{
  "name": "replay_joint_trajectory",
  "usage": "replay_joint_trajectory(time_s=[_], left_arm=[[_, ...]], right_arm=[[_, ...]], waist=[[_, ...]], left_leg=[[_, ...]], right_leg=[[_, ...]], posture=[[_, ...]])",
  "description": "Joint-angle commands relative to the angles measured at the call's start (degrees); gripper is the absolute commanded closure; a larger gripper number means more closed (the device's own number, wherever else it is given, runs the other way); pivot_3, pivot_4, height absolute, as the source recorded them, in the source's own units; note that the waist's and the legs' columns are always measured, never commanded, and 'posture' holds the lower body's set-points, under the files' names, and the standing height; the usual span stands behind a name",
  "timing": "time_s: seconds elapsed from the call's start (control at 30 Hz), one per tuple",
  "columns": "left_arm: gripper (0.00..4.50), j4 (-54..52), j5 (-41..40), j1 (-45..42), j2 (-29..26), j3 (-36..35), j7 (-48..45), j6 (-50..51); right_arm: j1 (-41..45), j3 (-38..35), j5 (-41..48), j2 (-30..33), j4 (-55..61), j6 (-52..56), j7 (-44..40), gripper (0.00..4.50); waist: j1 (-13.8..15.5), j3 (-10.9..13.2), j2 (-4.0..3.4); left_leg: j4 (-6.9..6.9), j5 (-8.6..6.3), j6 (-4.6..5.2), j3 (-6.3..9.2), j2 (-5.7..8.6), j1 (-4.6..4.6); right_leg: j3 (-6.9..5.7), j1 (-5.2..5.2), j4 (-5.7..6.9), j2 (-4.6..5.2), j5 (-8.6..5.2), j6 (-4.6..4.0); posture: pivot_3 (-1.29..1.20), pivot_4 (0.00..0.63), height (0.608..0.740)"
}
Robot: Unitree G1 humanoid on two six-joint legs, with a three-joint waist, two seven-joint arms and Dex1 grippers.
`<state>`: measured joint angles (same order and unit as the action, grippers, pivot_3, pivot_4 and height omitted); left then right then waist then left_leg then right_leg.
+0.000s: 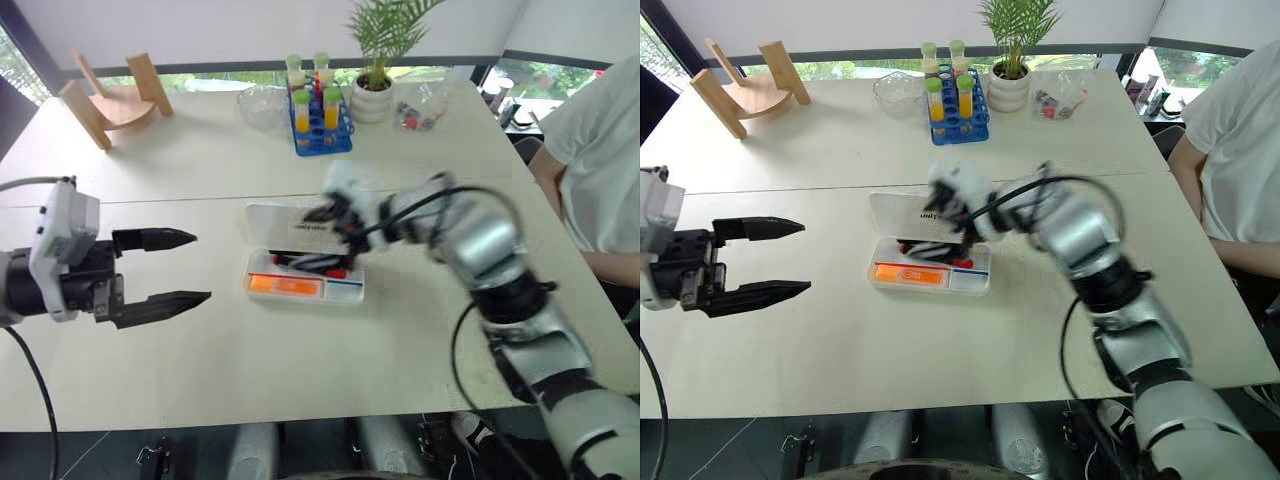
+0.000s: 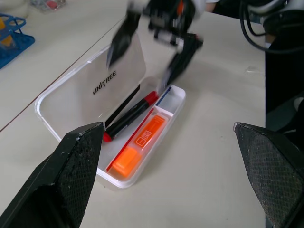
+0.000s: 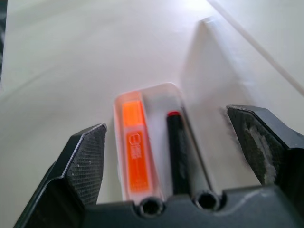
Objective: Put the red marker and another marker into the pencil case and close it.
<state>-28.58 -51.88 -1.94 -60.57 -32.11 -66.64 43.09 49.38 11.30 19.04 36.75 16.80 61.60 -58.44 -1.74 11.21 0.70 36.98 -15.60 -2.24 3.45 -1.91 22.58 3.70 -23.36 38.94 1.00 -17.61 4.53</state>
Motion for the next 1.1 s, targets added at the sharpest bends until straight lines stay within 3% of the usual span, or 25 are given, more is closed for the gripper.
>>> replay_joint_trajectory(time_s=[0.03, 0.23, 0.4, 0.7, 0.8, 1.03, 1.1], left_arm=[[0.00, -0.7, -0.8, -1.2, 0.4, 1.1, 0.0, -1.5], [0.00, 0.1, -0.4, -4.5, 1.2, 5.4, -0.4, -2.8], [0.00, 1.8, 0.5, -8.4, 1.6, 9.4, -0.4, -3.9], [0.00, 2.5, 1.2, -9.8, 1.5, 10.8, -0.2, -4.4], [0.00, 2.3, 1.3, -10.0, 1.6, 10.8, 0.0, -4.3], [0.00, 2.2, 1.2, -9.6, 1.3, 10.0, 0.7, -3.9], [0.00, 2.2, 1.1, -9.4, 1.2, 9.7, 0.8, -3.8]], right_arm=[[-5.6, -9.4, 3.5, 9.1, 5.9, 7.3, 0.2, 0.04], [-22.2, -18.1, -1.1, 20.0, 2.7, 3.8, 6.8, 0.04], [-33.1, -20.1, -3.9, 18.1, -3.5, -2.2, 12.7, 0.04], [-33.7, -19.1, -5.1, 13.4, -13.5, -9.6, 17.5, 0.04], [-32.9, -18.6, -5.1, 12.6, -15.5, -10.4, 17.5, 0.85], [-33.5, -18.2, -3.3, 13.6, -12.5, -8.4, 15.4, 4.36], [-32.9, -18.1, -2.6, 14.5, -9.9, -7.9, 14.3, 4.48]], waist=[[0.1, 0.0, 0.02], [-0.9, 0.0, 0.01], [-0.9, 0.0, 0.01], [-1.0, -0.1, 0.11], [-1.0, -0.1, 0.12], [-0.7, -0.1, 0.15], [-0.7, -0.1, 0.14]], left_leg=[[-0.01, -0.01, 0.01, -0.01, 0.00, 0.00], [-0.03, -0.02, 0.03, -0.11, -0.04, -0.07], [0.01, -0.01, 0.03, -0.19, -0.05, -0.11], [0.10, -0.01, 0.03, -0.20, -0.08, -0.19], [0.15, -0.01, 0.02, -0.22, -0.08, -0.22], [0.16, -0.01, 0.02, -0.18, -0.08, -0.22], [0.15, -0.01, 0.02, -0.16, -0.08, -0.22]], right_leg=[[0.00, 0.01, -0.03, 0.00, 0.00, 0.00], [0.09, 0.00, -0.02, -0.12, 0.00, 0.00], [0.23, 0.01, 0.01, -0.20, 0.00, 0.02], [0.26, 0.14, 0.05, -0.24, 0.01, 0.03], [0.28, 0.17, 0.05, -0.24, 0.01, 0.03], [0.26, 0.23, 0.05, -0.23, 0.01, 0.04], [0.25, 0.22, 0.05, -0.23, 0.01, 0.04]], posture=[[0.00, 0.150, 0.740], [0.00, 0.150, 0.740], [0.00, 0.150, 0.740], [0.00, 0.150, 0.740], [0.00, 0.150, 0.740], [0.00, 0.150, 0.740], [0.00, 0.150, 0.740]])
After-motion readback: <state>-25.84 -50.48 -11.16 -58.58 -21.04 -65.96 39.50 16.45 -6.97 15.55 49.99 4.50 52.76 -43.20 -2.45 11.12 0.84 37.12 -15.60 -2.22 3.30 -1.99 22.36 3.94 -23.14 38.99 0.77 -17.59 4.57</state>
